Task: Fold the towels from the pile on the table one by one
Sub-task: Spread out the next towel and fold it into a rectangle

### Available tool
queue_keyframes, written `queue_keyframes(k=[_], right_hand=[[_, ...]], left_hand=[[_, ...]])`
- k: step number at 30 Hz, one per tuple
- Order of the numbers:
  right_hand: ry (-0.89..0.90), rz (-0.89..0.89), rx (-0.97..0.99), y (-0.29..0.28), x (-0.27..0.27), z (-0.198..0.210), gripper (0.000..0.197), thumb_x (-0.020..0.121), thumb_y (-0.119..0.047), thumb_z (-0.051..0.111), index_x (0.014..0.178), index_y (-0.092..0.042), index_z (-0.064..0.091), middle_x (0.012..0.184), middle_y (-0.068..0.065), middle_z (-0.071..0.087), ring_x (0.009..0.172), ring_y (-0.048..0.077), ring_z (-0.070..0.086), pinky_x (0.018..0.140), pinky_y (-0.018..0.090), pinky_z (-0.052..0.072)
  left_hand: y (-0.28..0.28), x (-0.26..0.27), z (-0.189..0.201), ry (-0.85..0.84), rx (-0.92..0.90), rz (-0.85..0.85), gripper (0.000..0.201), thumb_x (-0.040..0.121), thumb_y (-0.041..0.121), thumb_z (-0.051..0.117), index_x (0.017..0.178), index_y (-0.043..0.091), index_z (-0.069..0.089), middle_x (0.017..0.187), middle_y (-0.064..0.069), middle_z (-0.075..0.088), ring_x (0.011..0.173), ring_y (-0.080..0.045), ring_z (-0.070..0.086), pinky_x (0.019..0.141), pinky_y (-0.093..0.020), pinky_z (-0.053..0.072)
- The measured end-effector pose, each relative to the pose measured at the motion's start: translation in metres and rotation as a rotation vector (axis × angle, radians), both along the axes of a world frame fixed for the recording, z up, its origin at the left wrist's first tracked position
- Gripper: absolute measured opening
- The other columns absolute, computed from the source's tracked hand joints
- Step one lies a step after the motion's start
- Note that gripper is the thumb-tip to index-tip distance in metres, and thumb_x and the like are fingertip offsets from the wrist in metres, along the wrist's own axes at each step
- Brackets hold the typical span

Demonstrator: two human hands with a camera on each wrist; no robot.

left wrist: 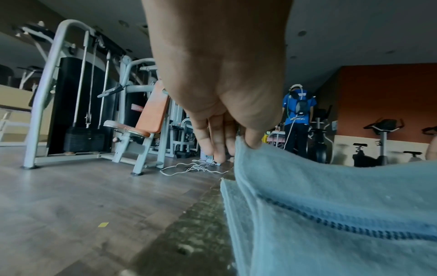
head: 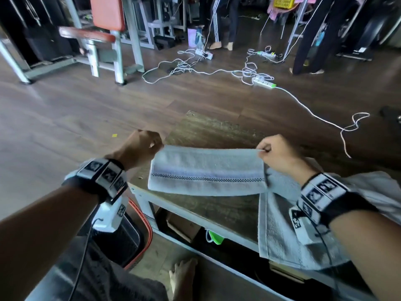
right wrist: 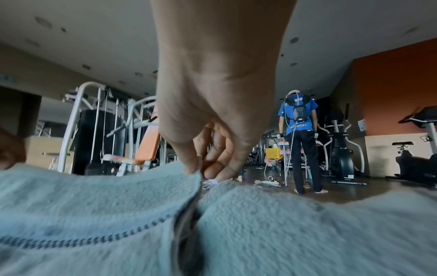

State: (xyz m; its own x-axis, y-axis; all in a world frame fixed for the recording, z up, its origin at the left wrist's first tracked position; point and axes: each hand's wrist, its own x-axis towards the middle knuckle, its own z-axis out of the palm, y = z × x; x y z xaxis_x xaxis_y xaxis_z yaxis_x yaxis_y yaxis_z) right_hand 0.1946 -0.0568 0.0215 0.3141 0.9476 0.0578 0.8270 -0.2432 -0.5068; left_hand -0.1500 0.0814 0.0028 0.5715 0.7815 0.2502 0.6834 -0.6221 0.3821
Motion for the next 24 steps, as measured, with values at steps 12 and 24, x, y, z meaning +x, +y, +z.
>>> queue_keyframes(k=[12,24], right_hand=[[-0.279,-0.012,-0.195,0.044,0.003,-0.051,0.013,0.09,-0.014,0.061,0.096,-0.018,0.072,0.096,0.005,0.074,0.09,0.028,0.066,0.076,0.036,0.057],[-0.026,-0.126,0.142,0.043,-0.003,0.003,0.019,0.077,-0.004,0.064,0.074,-0.021,0.054,0.077,-0.005,0.06,0.075,0.024,0.061,0.066,0.036,0.054]], left_hand=[[0.037,0.029,-0.047,0.182,-0.171,0.147,0.011,0.09,0.024,0.063,0.096,0.017,0.068,0.092,-0.004,0.057,0.077,-0.021,0.055,0.066,-0.027,0.042],[0.029,0.014,0.018,-0.179,0.018,0.166,0.012,0.075,0.01,0.077,0.084,0.013,0.07,0.081,-0.006,0.061,0.072,-0.025,0.059,0.065,-0.024,0.038]])
